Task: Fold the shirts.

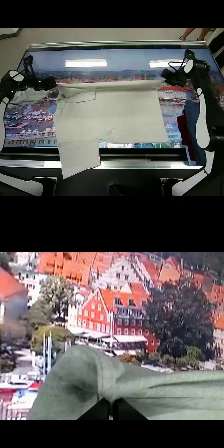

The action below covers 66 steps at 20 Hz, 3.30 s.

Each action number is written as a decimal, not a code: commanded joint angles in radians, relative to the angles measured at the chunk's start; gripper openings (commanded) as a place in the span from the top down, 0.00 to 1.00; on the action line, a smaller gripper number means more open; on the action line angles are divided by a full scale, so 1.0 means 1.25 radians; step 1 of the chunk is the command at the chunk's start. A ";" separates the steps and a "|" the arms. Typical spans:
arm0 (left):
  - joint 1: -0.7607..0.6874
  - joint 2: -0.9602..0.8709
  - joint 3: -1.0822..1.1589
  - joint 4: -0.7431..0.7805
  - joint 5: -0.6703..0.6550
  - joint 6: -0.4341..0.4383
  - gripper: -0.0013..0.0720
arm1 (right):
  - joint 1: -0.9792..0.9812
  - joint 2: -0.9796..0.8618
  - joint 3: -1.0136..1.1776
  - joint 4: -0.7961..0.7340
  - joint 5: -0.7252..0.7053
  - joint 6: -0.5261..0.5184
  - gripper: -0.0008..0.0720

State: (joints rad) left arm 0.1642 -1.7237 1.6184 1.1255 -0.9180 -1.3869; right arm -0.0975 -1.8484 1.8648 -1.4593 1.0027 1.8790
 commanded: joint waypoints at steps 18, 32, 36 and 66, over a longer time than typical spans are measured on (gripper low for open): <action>0.016 -0.005 -0.125 0.114 -0.579 -0.026 0.37 | -0.005 -0.038 -0.042 0.033 0.534 -0.181 0.44; 0.102 0.444 -0.893 0.013 -0.342 0.013 0.37 | -0.065 0.267 -0.471 -0.031 0.479 -0.209 0.36; 0.102 0.443 -0.914 0.010 -0.321 0.020 0.37 | -0.065 0.283 -0.504 -0.031 0.468 -0.209 0.36; 0.102 0.395 -0.416 -0.053 -0.227 -0.003 0.94 | 0.002 0.142 -0.201 0.063 0.146 -0.166 0.93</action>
State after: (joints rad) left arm 0.2909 -1.1198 0.9501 1.0691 -1.2449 -1.3697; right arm -0.1177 -1.5639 1.4445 -1.3678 1.2675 1.6081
